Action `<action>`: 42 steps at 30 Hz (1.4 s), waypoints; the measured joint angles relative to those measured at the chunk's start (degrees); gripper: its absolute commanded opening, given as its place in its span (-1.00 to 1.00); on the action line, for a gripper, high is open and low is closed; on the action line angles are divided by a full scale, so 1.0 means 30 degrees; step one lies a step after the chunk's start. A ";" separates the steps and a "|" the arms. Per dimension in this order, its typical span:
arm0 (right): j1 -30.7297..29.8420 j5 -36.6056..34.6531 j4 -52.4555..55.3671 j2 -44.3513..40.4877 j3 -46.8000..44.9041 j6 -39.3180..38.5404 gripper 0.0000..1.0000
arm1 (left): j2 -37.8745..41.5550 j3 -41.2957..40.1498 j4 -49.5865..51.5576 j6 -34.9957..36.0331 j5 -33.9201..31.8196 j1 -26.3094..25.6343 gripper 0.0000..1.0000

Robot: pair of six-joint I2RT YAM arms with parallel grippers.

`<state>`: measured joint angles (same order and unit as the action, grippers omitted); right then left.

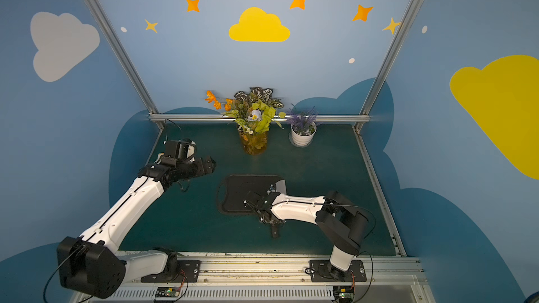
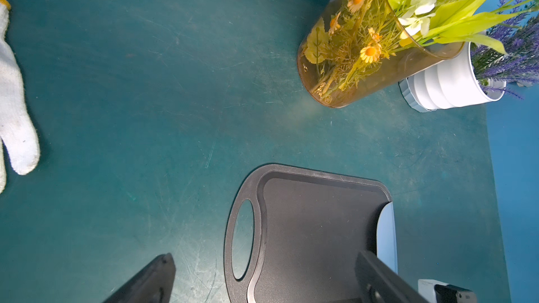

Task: Align the knife with the edge of the cutting board
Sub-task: Adjust the knife at the edge of the cutting board.

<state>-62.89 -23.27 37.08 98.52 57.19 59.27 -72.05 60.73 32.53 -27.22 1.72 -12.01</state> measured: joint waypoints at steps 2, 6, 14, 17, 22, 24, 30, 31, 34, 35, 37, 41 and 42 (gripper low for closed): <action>0.0000 -0.0087 0.0168 0.0036 0.0270 0.0000 -0.59 | 0.0000 0.0000 0.0000 0.0000 0.0007 0.0000 1.00; -0.0015 -0.0226 0.0262 0.0248 0.0801 0.0000 -0.60 | 0.0000 0.0000 0.0000 0.0000 0.0015 0.0007 1.00; -0.0087 -0.0357 0.0452 0.0736 0.1013 0.0007 -0.60 | 0.0000 0.0000 0.0000 0.0000 0.0015 0.0007 1.00; -0.0087 -0.0372 0.0576 0.0911 0.1144 0.0007 -0.60 | 0.0000 0.0000 0.0000 0.0000 0.0015 0.0015 1.00; -0.0087 -0.0379 0.0583 0.1049 0.1297 0.0007 -0.57 | 0.0000 0.0000 0.0000 0.0000 0.0015 0.0044 1.00; -0.0087 -0.0379 0.0583 0.1049 0.1297 0.0007 -0.50 | 0.0000 0.0000 0.0000 0.0000 0.0015 0.0036 1.00; -0.0066 -0.0372 0.0583 0.1217 0.1297 0.0022 -0.42 | 0.0000 0.0000 0.0000 0.0000 0.0015 0.0044 1.00; -0.0066 -0.0393 0.0583 0.1260 0.1304 0.0029 -0.42 | 0.0000 0.0000 0.0000 0.0000 0.0015 0.0044 1.00; -0.0058 -0.0386 0.0583 0.1268 0.1319 0.0029 -0.40 | 0.0000 0.0000 0.0000 0.0000 0.0015 0.0044 1.00; -0.0058 -0.0386 0.0576 0.1268 0.1326 0.0029 -0.39 | 0.0000 0.0000 0.0000 0.0000 0.0015 0.0051 1.00; -0.0051 -0.0386 0.0583 0.1275 0.1326 0.0036 -0.35 | 0.0000 0.0000 0.0000 0.0000 0.0015 0.0080 1.00; -0.0007 -0.0401 0.0576 0.1297 0.1333 0.0058 -0.25 | 0.0000 0.0000 0.0000 0.0000 0.0015 0.0124 1.00; 0.0007 -0.0408 0.0576 0.1297 0.1348 0.0058 -0.22 | 0.0000 0.0000 0.0000 0.0000 0.0015 0.0124 1.00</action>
<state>-62.87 -24.49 38.81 102.41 61.23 59.44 -72.05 60.73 32.53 -27.22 1.76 -11.64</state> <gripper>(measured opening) 0.369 0.999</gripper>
